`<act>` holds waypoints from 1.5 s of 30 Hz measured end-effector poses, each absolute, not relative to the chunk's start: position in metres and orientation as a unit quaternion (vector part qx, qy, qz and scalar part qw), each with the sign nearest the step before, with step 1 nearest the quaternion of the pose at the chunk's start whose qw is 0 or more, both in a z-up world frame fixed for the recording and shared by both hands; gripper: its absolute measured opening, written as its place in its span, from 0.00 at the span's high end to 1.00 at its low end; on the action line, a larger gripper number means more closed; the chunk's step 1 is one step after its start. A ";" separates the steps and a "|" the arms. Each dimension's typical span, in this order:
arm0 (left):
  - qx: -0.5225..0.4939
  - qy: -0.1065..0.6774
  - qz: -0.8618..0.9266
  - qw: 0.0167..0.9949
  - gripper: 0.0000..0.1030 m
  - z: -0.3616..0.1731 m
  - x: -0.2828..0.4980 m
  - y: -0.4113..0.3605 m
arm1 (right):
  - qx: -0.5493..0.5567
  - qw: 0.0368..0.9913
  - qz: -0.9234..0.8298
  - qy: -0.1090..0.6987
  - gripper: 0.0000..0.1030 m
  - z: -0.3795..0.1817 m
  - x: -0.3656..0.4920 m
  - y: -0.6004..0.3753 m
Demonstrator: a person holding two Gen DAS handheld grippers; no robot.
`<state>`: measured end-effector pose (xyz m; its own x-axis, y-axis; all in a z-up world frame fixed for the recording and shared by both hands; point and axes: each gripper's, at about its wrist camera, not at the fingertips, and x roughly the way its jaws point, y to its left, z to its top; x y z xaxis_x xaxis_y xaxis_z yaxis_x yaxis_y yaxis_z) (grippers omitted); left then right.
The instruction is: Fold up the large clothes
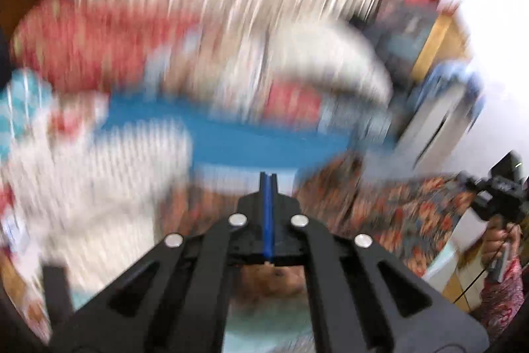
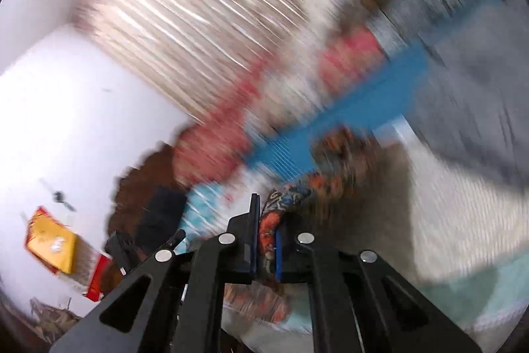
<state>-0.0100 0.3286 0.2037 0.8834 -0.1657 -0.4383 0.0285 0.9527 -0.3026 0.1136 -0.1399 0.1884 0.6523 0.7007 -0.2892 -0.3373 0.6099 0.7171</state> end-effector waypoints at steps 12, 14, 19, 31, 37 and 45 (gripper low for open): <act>-0.117 0.307 0.015 0.944 0.55 0.176 -0.048 0.329 | 0.223 0.889 0.338 0.216 0.34 0.241 0.047 -0.120; -0.118 0.364 0.016 0.924 0.40 0.121 -0.045 0.319 | 0.222 0.896 0.299 0.244 0.34 0.207 0.029 -0.140; -0.090 0.487 0.023 0.868 0.25 0.004 -0.029 0.290 | 0.246 0.897 0.174 0.323 0.35 0.115 -0.021 -0.192; -0.157 0.565 0.000 0.810 0.23 -0.095 -0.002 0.252 | 0.490 0.709 0.090 0.500 0.56 -0.101 -0.088 -0.254; -0.118 0.553 -0.035 0.824 0.94 -0.079 -0.018 0.236 | 0.514 0.789 -0.030 0.335 0.67 -0.052 -0.118 -0.309; -0.175 0.481 -0.048 0.858 0.96 -0.008 -0.061 0.260 | -0.124 0.901 0.078 0.408 0.76 0.012 0.036 -0.071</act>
<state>-0.0607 0.2598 -0.0084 0.5326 -0.2505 -0.8084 -0.0854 0.9344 -0.3459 0.0358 -0.0708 0.0120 0.6545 0.0385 -0.7551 -0.2413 0.9571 -0.1604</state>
